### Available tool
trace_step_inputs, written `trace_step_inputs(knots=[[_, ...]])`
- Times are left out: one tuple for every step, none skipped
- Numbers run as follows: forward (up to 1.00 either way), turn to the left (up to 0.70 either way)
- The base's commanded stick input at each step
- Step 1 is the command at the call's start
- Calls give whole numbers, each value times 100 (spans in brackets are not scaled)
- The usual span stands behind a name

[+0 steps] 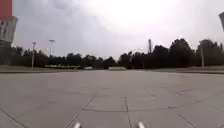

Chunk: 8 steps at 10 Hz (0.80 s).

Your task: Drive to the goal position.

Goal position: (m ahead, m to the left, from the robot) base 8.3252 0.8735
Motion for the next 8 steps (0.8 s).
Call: trace_step_inputs(knots=[[0, 0], [0, 0], [0, 0], [0, 0], [0, 0], [0, 0], [21, 0], [50, 0]])
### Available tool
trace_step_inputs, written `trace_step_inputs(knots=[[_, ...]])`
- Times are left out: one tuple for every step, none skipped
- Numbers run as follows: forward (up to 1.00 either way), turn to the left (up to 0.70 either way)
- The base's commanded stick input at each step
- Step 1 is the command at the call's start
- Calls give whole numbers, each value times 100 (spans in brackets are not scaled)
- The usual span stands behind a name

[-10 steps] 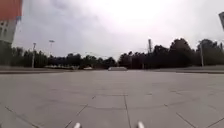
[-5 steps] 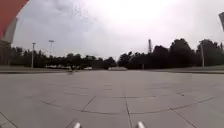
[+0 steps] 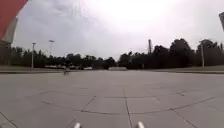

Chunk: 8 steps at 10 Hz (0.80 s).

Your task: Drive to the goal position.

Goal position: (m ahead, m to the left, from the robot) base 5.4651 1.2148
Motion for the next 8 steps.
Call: trace_step_inputs(knots=[[50, 0], [50, 0], [50, 0], [50, 0], [50, 0], [50, 0], [50, 0], [50, 0]])
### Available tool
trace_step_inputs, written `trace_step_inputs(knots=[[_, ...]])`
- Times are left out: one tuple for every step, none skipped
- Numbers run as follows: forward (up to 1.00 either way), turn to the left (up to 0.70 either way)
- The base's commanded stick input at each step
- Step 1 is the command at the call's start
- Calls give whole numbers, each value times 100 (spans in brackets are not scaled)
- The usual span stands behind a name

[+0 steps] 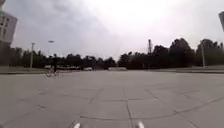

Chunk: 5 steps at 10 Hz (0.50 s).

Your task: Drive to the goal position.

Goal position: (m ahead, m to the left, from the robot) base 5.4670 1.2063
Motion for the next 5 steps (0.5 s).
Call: trace_step_inputs(knots=[[50, 0], [50, 0], [50, 0], [50, 0], [50, 0]])
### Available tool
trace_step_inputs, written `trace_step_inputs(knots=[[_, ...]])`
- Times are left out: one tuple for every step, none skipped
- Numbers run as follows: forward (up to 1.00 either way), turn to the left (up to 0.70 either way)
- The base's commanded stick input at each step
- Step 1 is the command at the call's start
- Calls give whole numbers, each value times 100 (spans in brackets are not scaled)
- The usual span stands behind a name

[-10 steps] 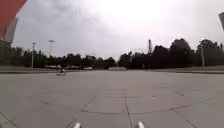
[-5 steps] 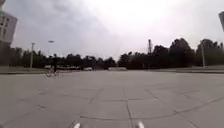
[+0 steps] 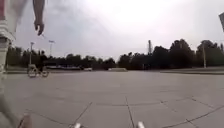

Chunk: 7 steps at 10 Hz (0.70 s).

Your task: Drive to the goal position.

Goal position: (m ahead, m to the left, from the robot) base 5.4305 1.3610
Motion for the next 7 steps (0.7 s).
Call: trace_step_inputs(knots=[[50, -1], [50, -8], [50, -14], [50, -17], [50, -11], [50, -5], [50, 0]])
